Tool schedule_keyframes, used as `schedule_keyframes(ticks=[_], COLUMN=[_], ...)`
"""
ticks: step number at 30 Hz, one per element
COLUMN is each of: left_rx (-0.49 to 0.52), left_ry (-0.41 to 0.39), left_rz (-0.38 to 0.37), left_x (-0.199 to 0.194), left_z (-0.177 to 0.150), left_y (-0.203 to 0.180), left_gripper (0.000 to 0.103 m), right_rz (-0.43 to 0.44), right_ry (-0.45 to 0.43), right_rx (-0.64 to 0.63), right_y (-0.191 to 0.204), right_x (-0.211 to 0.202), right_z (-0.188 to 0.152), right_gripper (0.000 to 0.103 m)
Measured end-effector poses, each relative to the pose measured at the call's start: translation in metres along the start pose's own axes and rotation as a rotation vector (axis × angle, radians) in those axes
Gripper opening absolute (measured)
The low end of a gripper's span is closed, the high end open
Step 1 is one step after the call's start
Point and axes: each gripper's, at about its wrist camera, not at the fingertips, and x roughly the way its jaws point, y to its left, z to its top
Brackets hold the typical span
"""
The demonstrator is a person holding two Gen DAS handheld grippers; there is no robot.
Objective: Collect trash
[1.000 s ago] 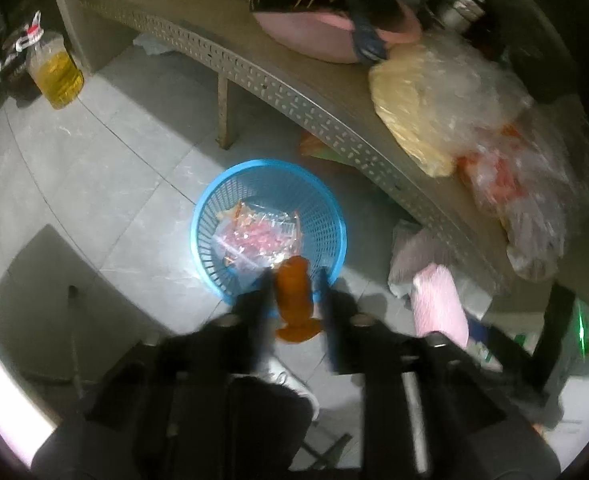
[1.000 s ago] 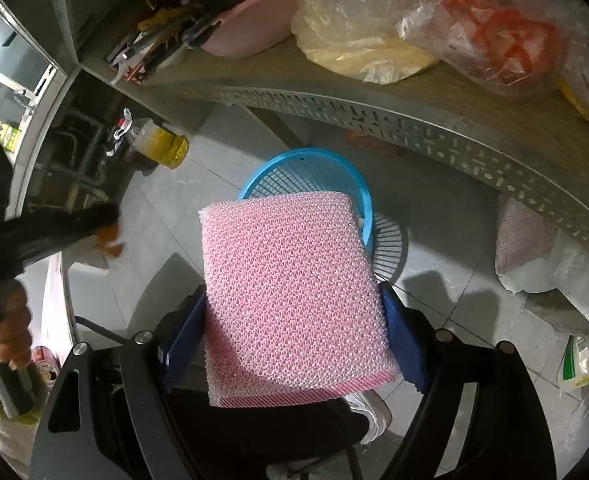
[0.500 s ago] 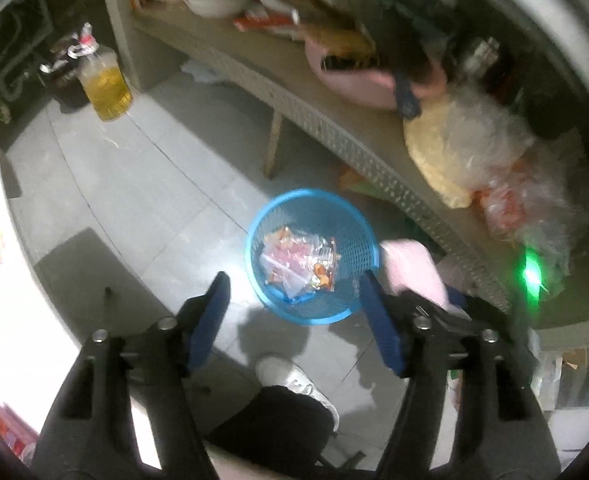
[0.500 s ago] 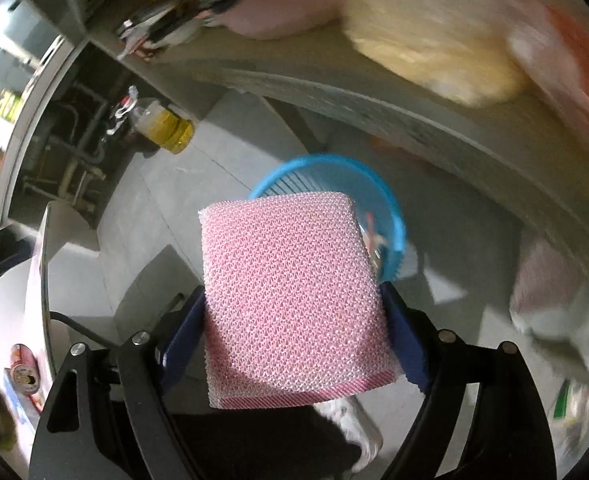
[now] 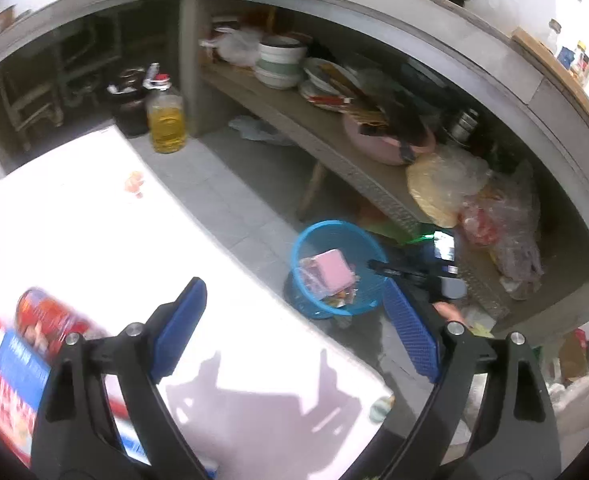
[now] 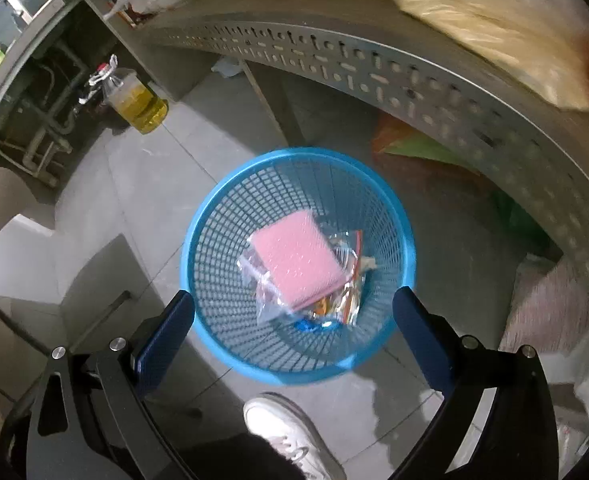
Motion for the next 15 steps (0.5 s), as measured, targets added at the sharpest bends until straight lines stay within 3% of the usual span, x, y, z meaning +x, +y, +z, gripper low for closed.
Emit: schedule_keyframes(ticks=[7, 11, 15], left_rx=[-0.049, -0.031, -0.090], left_ry=[-0.050, -0.079, -0.113], left_rz=[-0.019, -0.009, 0.006], left_x=[-0.035, -0.063, -0.088], left_z=[-0.054, -0.090, -0.120], left_y=[0.021, 0.033, 0.052], left_gripper=[0.085, 0.085, 0.085], right_rz=[0.124, 0.264, 0.420], right_ry=[-0.079, -0.123, -0.160], right_rx=[-0.040, -0.125, -0.245], right_y=[0.020, 0.055, 0.108], right_x=[-0.073, -0.127, -0.168], right_z=[-0.024, -0.024, -0.029], right_gripper=[0.096, 0.096, 0.096])
